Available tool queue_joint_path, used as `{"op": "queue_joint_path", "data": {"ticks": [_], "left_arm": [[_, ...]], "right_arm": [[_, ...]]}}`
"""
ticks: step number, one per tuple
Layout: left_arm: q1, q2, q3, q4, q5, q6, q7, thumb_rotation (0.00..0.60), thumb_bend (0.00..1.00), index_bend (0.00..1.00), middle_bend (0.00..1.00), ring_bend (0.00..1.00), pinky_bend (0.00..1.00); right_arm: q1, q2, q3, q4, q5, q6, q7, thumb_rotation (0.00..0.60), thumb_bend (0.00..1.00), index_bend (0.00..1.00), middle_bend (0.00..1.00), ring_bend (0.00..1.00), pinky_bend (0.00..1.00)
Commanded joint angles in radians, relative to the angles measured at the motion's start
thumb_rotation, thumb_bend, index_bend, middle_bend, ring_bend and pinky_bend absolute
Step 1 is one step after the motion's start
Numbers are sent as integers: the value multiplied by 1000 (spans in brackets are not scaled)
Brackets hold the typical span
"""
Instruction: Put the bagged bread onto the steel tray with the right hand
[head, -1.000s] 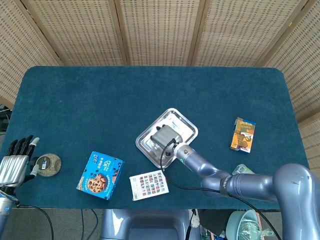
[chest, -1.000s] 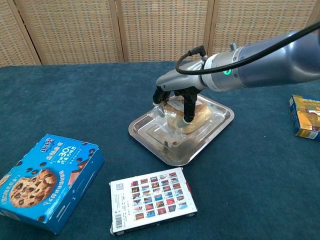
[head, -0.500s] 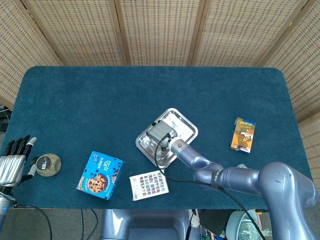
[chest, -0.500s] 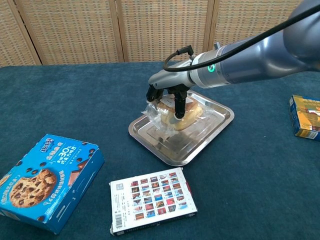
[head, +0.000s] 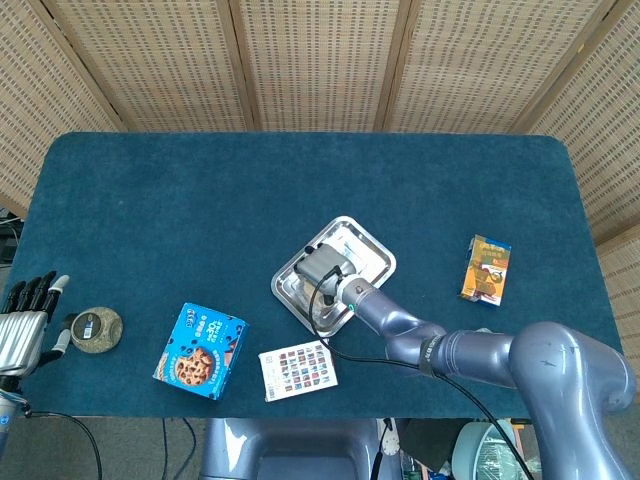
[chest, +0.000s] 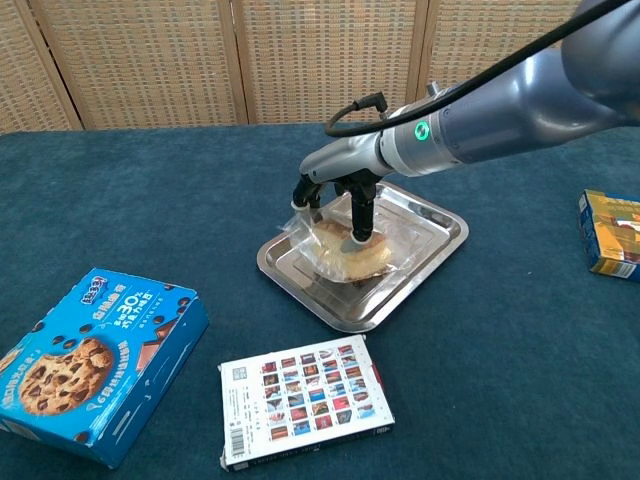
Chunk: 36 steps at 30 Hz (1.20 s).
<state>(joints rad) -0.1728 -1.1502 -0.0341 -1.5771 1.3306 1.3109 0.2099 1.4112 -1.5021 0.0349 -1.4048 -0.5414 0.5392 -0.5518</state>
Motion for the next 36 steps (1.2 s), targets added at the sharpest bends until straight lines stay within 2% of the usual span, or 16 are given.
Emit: {"op": "queue_joint_path", "data": {"ticks": [1,3,7,11,18,22,26,36], "left_arm": [[0,0,0,0,0,0,0,600,424,0,0,0,0],[-1,0,0,-1,0,-2,0,600,425,0,0,0,0],[-2,2,0,-2,0,-6,-6,600,425,0,0,0,0],[-2,1,2,-1,5,-6,-7,600,425,0,0,0,0],[1,3,6,-5,19,3,-7,600,425,0,0,0,0],[4,3,10,-11,26,10,-2,600,425,0,0,0,0],[11,7,10,-17,36,27,-3,600,425,0,0,0,0],[18,11,13,-25,57,46,-2,600,425,0,0,0,0]], "right_arm": [[9,6,-8,-6,11,-6,7,600,332,165,146,4,46],[21,12,-17,-10,25,-13,11,600,330,115,90,0,7],[52,41,-42,-41,76,-1,4,600,323,33,7,0,0],[99,83,-78,-100,147,41,-31,600,322,21,0,0,0],[177,199,-126,-316,286,206,-117,600,326,21,0,0,0],[170,264,-124,-434,282,304,-130,600,330,21,0,0,0],[120,342,-129,-551,220,419,-122,600,331,21,0,0,0],[-14,467,-172,-719,67,631,-152,600,331,21,0,0,0]]}}
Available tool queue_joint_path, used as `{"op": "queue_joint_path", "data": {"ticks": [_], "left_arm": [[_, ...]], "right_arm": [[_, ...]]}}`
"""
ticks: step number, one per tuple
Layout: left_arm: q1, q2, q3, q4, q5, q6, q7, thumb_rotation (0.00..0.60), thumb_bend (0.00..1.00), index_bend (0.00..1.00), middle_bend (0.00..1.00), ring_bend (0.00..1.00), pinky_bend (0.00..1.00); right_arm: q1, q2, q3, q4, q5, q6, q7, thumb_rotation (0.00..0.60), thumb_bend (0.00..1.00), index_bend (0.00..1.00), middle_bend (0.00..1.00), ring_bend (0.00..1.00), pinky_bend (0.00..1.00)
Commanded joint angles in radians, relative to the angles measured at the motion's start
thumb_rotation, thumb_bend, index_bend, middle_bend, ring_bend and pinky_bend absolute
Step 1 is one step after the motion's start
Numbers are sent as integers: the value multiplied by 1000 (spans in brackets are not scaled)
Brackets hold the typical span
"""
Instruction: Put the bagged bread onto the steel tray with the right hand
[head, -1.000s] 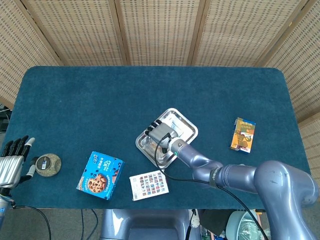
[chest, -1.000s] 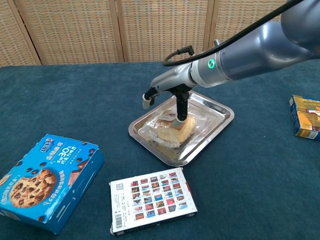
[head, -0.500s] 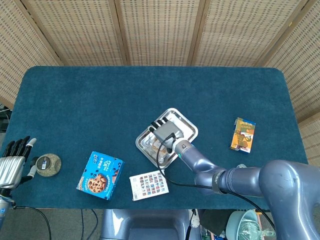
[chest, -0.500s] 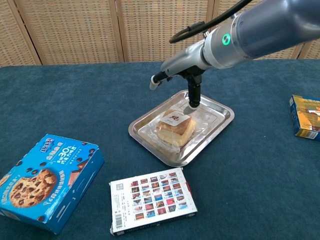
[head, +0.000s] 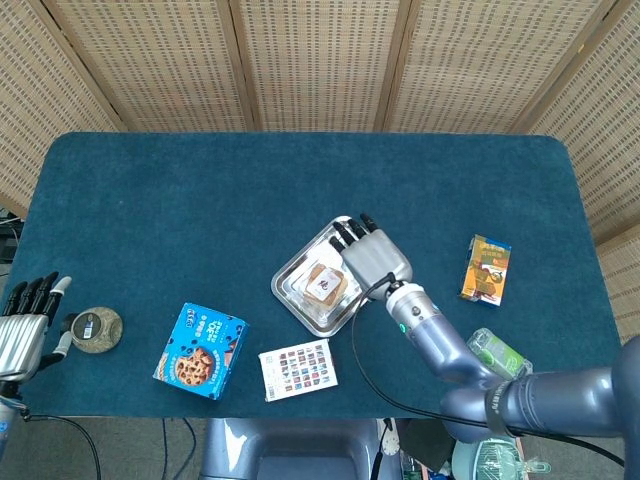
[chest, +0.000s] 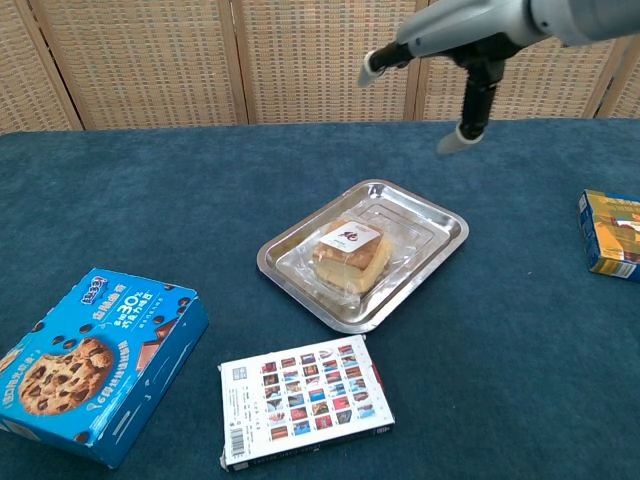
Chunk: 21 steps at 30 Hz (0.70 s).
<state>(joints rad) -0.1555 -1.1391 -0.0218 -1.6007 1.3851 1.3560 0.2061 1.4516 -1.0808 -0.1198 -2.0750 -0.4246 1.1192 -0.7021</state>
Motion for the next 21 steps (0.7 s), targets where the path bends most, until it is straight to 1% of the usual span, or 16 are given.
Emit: {"op": "queue_joint_path", "data": {"ticks": [1,5,9,10,11,16,18,21], "left_arm": [[0,0,1,-2,3,1,3,600,425,0,0,0,0],[0,-1,2,-4,5,0,7,600,425,0,0,0,0],[1,-3,1,-5,4,1,14,600,425,0,0,0,0],[1,-3,1,-5,4,1,15,600,425,0,0,0,0],[0,-4,0,-6,3,1,18,600,425,0,0,0,0],[-5,-8,-3,-8,-1,-5,31,600,425,0,0,0,0],[-6,-9,-6,-7,-5,-7,34,600,425,0,0,0,0],[-8,-9,-9,-6,-11,-10,35,600,425,0,0,0,0]], "right_arm": [[-74,61,-21,-61,-66,65,6,600,331,21,0,0,0],[-175,123,-31,-95,-148,118,72,600,331,21,0,0,0],[-296,195,-46,-102,-239,152,177,600,331,21,0,0,0],[-327,213,-55,-97,-247,165,205,600,331,21,0,0,0],[-370,236,-63,-89,-287,170,248,600,331,21,0,0,0],[-521,294,-83,-25,-405,174,387,600,330,21,0,0,0],[-569,311,-87,-10,-446,182,421,600,329,21,0,0,0],[-652,325,-91,13,-514,223,462,600,327,15,0,0,0]]}}
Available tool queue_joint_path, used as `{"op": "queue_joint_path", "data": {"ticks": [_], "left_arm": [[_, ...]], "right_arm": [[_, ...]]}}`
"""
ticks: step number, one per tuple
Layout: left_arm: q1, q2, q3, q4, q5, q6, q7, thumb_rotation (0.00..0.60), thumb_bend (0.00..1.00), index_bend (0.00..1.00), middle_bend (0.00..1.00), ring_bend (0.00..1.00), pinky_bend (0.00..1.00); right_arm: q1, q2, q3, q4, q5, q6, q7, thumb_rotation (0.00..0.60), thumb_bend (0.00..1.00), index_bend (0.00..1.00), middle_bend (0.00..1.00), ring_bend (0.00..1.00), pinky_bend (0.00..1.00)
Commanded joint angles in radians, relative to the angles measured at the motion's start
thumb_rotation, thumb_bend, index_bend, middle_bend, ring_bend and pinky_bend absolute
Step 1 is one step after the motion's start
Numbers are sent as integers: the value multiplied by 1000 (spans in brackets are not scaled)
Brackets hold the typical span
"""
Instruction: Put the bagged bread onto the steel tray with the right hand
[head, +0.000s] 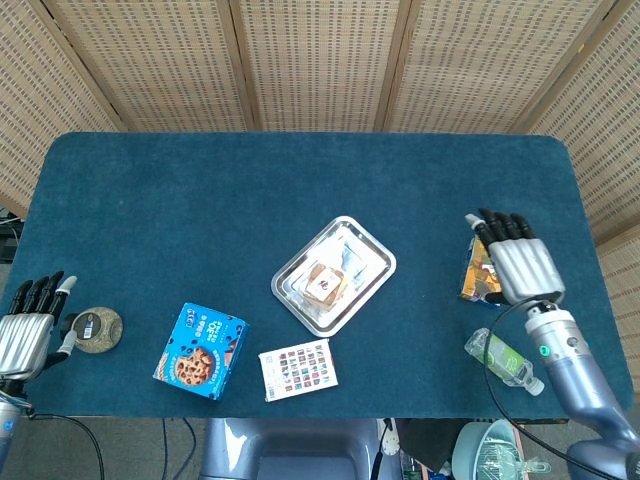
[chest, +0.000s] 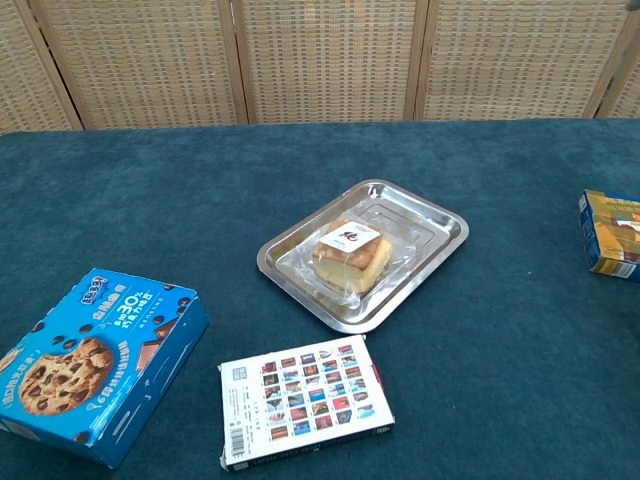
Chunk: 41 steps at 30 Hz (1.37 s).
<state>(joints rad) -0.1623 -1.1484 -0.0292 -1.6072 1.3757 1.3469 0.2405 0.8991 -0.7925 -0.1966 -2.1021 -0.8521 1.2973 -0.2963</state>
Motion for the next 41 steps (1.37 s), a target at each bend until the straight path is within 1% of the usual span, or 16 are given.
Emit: {"op": "queue_joint_path", "data": {"ticks": [1,5,13,17,25,34,41], "left_arm": [[-1,0,-2,2,-4,-3,0,600,425,0,0,0,0],[-4,-1,-5,6,-12,-10,1,600,425,0,0,0,0],[-6,0,-8,1,-11,-7,6,600,425,0,0,0,0],[-6,0,-7,-7,-4,-1,14,600,425,0,0,0,0],[-4,2,-8,-16,-2,9,22,600,425,0,0,0,0],[0,7,-6,-17,12,23,19,600,425,0,0,0,0],[13,8,4,-31,41,51,23,600,425,0,0,0,0]], "right_arm": [[-126,38,-16,48,-106,61,67,600,327,12,0,0,0],[-231,32,-27,78,-173,104,101,600,326,7,0,0,0],[-382,-1,-33,120,-271,174,120,600,326,0,0,0,0],[-449,-19,-13,143,-306,218,145,600,328,0,0,0,0],[-563,-65,22,195,-361,267,176,600,329,0,0,0,0],[-619,-68,76,206,-371,268,173,600,330,0,0,0,0],[-632,-73,112,198,-389,243,148,600,330,0,0,0,0]]}}
